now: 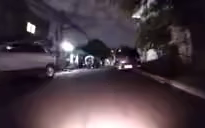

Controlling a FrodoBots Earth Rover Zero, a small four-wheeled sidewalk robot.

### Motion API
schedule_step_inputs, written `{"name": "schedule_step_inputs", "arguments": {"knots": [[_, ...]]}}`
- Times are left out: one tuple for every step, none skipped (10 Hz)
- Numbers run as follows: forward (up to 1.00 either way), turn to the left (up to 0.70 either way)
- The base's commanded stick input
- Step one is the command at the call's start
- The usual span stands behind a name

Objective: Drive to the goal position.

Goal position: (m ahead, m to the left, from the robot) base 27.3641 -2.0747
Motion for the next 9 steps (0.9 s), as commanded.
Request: {"name": "schedule_step_inputs", "arguments": {"knots": [[1.00, 0.00], [1.00, 0.00], [1.00, 0.00], [1.00, 0.00], [1.00, 0.00], [1.00, 0.00], [1.00, 0.00], [1.00, 0.00], [1.00, 0.00]]}}
